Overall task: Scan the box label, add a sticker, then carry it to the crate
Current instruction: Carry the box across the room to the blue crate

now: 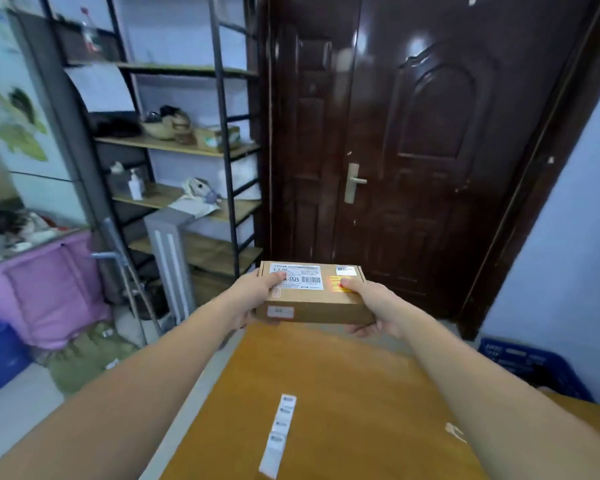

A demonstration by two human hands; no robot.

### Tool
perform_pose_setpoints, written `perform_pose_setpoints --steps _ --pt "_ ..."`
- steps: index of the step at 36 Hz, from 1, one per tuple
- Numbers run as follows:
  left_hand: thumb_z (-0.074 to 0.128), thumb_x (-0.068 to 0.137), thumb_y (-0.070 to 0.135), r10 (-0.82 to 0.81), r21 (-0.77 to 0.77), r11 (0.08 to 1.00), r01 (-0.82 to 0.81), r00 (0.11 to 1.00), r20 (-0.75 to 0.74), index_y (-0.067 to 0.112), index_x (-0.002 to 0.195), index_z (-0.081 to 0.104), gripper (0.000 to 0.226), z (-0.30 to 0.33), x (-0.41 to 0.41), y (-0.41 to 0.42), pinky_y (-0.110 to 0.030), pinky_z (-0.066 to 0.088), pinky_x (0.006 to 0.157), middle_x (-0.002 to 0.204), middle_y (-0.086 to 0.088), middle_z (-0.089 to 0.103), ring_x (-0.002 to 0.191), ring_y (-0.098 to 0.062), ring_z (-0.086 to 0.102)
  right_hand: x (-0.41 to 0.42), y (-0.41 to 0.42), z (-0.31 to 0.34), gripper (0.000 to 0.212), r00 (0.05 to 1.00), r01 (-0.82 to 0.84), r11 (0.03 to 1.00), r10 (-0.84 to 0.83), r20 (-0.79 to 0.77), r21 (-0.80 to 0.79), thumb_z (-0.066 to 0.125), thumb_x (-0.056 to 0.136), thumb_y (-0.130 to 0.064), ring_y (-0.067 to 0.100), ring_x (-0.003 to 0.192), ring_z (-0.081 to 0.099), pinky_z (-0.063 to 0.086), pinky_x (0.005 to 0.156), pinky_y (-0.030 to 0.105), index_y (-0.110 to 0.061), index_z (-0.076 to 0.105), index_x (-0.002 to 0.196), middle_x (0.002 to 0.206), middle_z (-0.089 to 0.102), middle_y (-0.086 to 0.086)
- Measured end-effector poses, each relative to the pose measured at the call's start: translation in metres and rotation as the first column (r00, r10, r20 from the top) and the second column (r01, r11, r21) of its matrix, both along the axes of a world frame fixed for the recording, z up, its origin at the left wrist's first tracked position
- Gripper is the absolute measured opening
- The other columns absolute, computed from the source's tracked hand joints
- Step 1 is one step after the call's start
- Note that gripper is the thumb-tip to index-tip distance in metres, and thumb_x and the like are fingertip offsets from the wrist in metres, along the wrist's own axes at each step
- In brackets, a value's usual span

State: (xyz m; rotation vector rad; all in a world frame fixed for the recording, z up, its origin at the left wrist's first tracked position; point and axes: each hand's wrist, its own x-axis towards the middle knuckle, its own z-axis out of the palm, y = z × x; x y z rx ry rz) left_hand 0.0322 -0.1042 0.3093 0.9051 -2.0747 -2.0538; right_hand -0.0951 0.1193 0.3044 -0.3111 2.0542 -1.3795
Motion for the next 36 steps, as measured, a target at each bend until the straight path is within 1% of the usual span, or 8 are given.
perform_pose_setpoints --steps 7,15,19,21,23,26,28,36 --pt "0.072 0.096 0.042 0.153 -0.017 0.988 -0.153 0.988 0.002 0.013 0.119 0.065 0.037 0.051 0.075 -0.083 -0.046 0.065 0.058 0.098 -0.015 0.083 0.083 -0.033 0.081 0.043 -0.096 0.058 0.042 0.98 -0.174 0.984 0.176 -0.09 0.022 0.058 0.091 -0.053 0.032 0.055 0.068 0.053 0.042 0.031 -0.016 0.061 0.11 0.061 0.07 0.012" --pt "0.07 0.098 0.041 0.33 -0.07 0.94 -0.333 0.943 -0.05 0.013 0.117 0.069 0.034 0.077 0.192 -0.174 -0.044 0.066 0.061 0.098 -0.012 0.083 0.082 -0.029 0.081 0.118 -0.224 0.076 0.044 0.93 -0.353 0.935 0.349 -0.114 -0.02 0.062 0.088 -0.057 0.03 0.052 0.068 0.051 0.041 0.028 -0.022 0.061 0.114 0.08 0.072 0.014" --pt "0.065 0.102 0.036 0.423 -0.148 0.89 -0.431 0.903 -0.08 0.01 0.127 0.065 0.037 0.08 0.257 -0.208 -0.053 0.061 0.094 0.113 -0.017 0.08 0.104 -0.036 0.077 0.161 -0.285 0.073 0.043 0.892 -0.445 0.894 0.438 -0.114 -0.044 0.062 0.084 -0.062 0.03 0.056 0.069 0.054 0.047 0.032 -0.026 0.061 0.108 0.087 0.072 0.015" --pt "0.063 0.103 0.036 0.475 -0.161 0.861 -0.482 0.876 -0.078 0.01 0.127 0.065 0.035 0.08 0.29 -0.223 -0.057 0.057 0.101 0.114 -0.017 0.079 0.107 -0.038 0.076 0.185 -0.315 0.07 0.048 0.861 -0.504 0.863 0.497 -0.106 -0.043 0.062 0.084 -0.063 0.03 0.056 0.068 0.055 0.048 0.033 -0.024 0.06 0.112 0.087 0.073 0.016" --pt "0.063 0.103 0.037 0.526 -0.127 0.837 -0.532 0.847 -0.076 0.012 0.122 0.066 0.031 0.078 0.321 -0.236 -0.057 0.06 0.096 0.109 -0.015 0.081 0.103 -0.037 0.078 0.208 -0.343 0.067 0.051 0.813 -0.578 0.815 0.571 -0.113 -0.036 0.059 0.087 -0.062 0.027 0.054 0.068 0.054 0.046 0.032 -0.019 0.058 0.114 0.077 0.075 0.015" --pt "0.064 0.102 0.039 0.595 -0.066 0.798 -0.599 0.8 -0.072 0.014 0.121 0.066 0.032 0.076 0.361 -0.253 -0.046 0.067 0.068 0.1 -0.011 0.083 0.087 -0.031 0.081 0.24 -0.381 0.069 0.05 0.743 -0.665 0.747 0.659 -0.113 -0.017 0.056 0.091 -0.06 0.025 0.052 0.067 0.051 0.043 0.029 -0.016 0.058 0.114 0.075 0.075 0.017" --pt "0.065 0.101 0.042 0.636 -0.05 0.768 -0.639 0.769 -0.068 0.016 0.123 0.065 0.034 0.076 0.385 -0.264 -0.04 0.064 0.057 0.1 -0.011 0.083 0.084 -0.03 0.081 0.258 -0.404 0.072 0.051 0.703 -0.707 0.707 0.702 -0.114 -0.006 0.056 0.09 -0.061 0.026 0.055 0.068 0.051 0.043 0.029 -0.017 0.059 0.115 0.08 0.075 0.019" --pt "0.068 0.096 0.051 0.76 -0.122 0.636 -0.762 0.646 -0.076 0.026 0.116 0.068 0.031 0.077 0.458 -0.303 -0.04 0.064 0.055 0.09 -0.004 0.084 0.072 -0.022 0.081 0.319 -0.495 0.075 0.045 0.581 -0.811 0.584 0.802 -0.142 -0.018 0.059 0.085 -0.062 0.029 0.052 0.068 0.052 0.044 0.029 -0.025 0.06 0.11 0.07 0.074 0.015"
